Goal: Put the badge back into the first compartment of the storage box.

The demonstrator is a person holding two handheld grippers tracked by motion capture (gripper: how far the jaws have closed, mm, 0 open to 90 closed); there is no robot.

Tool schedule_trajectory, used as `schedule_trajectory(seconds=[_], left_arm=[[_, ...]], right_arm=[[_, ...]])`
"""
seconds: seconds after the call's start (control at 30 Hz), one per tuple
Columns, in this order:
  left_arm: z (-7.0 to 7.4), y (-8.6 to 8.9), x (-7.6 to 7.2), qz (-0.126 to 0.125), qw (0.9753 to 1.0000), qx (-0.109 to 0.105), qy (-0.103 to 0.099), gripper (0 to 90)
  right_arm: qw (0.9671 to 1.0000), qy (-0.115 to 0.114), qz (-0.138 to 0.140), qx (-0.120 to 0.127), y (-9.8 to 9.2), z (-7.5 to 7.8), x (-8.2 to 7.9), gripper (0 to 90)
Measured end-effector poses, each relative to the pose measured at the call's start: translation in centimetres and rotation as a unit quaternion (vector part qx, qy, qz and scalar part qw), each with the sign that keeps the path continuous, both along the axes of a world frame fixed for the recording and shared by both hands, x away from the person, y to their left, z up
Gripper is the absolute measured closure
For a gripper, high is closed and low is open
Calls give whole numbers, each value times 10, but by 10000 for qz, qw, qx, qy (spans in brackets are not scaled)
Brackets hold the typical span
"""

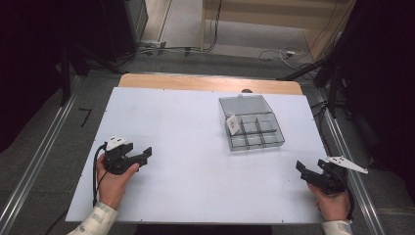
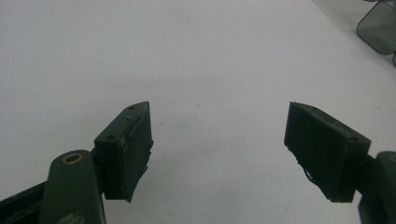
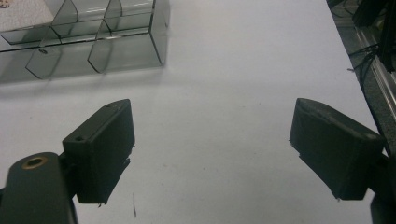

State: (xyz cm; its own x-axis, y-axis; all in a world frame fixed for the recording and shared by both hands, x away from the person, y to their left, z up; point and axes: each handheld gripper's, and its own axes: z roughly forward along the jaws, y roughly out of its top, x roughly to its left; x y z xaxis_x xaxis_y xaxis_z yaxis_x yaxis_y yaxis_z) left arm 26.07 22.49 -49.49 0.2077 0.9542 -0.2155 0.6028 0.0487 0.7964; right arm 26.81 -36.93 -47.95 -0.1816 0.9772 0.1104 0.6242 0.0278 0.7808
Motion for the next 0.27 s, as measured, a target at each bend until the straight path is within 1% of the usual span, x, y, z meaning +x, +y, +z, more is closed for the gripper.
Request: schedule_trajectory(seconds=[0.13,0.27], left_arm=[[-2,5,-4,61,10000,13,33,241],[-5,11,-9,180,9998,18,56,232]], right_arm=[[10000,-9,-8,0,-1,0,0,125],[10000,3,-20,-4,-1,-1,0,125]])
